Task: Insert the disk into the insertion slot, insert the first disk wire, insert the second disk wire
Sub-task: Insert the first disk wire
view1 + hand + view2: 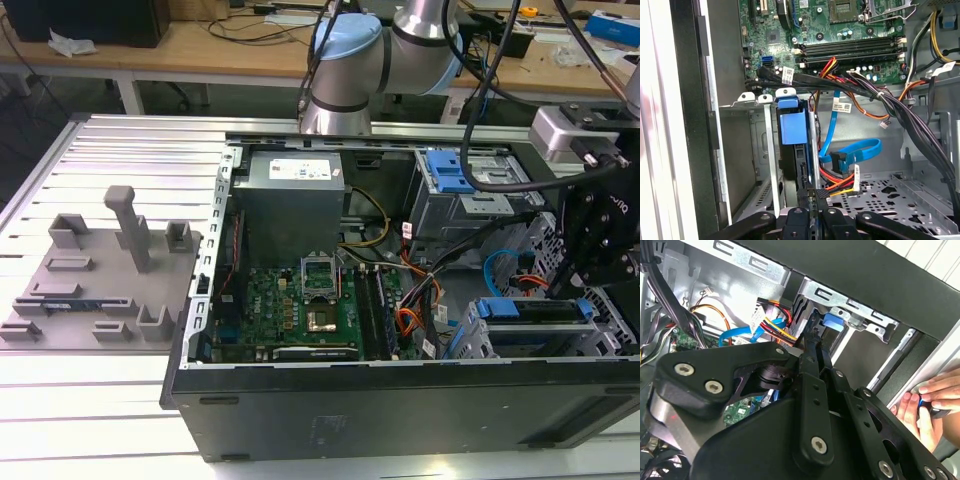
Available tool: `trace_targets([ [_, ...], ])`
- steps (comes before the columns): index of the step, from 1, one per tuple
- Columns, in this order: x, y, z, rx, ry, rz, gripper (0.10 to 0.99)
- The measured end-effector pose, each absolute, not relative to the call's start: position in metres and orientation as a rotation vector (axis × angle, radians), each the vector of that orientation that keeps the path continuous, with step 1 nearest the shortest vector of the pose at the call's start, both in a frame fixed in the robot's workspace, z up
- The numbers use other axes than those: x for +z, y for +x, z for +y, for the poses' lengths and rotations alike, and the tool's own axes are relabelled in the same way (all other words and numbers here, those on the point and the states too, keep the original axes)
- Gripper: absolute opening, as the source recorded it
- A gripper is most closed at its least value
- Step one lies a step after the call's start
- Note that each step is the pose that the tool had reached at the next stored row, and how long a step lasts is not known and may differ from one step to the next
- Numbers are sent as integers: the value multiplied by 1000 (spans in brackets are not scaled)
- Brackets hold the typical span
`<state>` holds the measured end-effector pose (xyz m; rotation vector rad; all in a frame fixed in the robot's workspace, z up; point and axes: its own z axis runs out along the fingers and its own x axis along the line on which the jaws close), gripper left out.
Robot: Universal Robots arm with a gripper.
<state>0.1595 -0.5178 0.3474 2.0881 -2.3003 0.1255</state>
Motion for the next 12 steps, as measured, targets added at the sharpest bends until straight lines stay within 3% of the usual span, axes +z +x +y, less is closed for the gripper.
trace_targets([
  [12, 345, 160, -520, 126, 2088, -2300, 165],
])
